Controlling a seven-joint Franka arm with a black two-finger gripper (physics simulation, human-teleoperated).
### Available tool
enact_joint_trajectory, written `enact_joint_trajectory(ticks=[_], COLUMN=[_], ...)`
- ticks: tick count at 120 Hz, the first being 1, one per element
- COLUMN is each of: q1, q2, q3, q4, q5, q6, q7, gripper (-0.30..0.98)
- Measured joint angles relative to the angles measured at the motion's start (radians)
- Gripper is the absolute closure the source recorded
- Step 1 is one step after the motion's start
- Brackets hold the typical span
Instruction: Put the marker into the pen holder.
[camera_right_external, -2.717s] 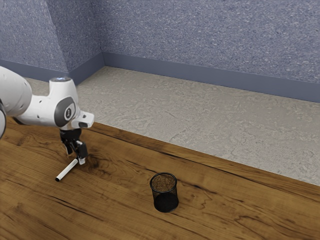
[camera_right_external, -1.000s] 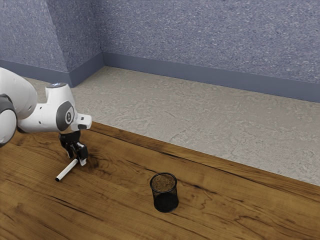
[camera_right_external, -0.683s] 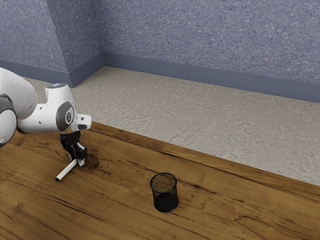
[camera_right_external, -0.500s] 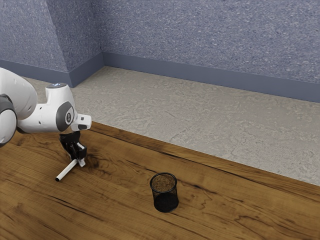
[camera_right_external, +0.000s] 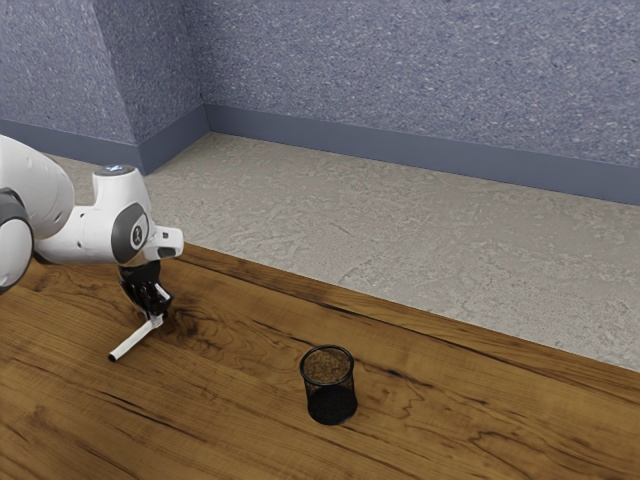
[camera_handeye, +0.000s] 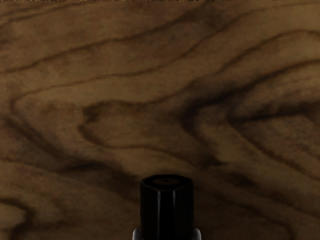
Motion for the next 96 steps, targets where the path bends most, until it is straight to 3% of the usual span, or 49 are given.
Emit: enact_joint_trajectory(ticks=[24,42,71,96], q1=[-0.006,-0.064,-0.375,-0.627], q2=[-0.035,-0.145,-0.369,-0.486], q3=[0.0,0.0,0.007,0.001], q4=[-0.001,-0.001,0.0,-0.028], q5=[-0.003,0.008,0.019,0.019], q6=[-0.002,-0.006,-0.009,-0.01], q7=[0.0,0.0,-0.007,-0.019], gripper=[0.79,0.79,0.79,0.77])
